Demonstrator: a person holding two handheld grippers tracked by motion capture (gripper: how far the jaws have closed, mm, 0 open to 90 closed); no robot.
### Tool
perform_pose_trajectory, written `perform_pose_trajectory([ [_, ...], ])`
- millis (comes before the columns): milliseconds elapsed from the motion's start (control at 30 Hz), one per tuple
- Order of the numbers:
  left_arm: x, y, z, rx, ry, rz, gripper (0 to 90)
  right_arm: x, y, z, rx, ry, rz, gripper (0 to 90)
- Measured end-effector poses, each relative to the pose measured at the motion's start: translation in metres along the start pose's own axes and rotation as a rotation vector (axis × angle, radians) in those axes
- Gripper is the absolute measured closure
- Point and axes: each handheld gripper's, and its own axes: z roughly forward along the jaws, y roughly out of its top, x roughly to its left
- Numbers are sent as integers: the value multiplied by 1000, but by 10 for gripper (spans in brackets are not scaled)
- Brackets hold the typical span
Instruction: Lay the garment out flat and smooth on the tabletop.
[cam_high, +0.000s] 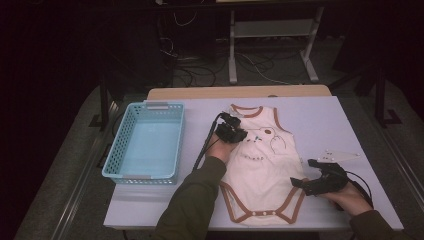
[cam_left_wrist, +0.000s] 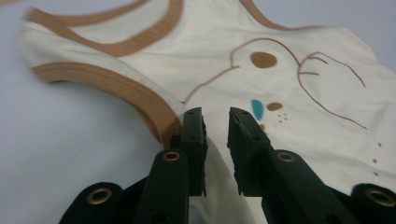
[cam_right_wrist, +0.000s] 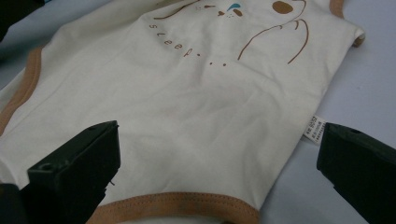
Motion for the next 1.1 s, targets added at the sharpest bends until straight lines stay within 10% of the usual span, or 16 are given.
perform_pose_trajectory([
  [600,41,-26,-17,0,142,-119,752,0,0,1,3,0,-1,0],
  [1100,20,-23,0,-6,33,-80,650,1,0,1,8,1,-2,0],
])
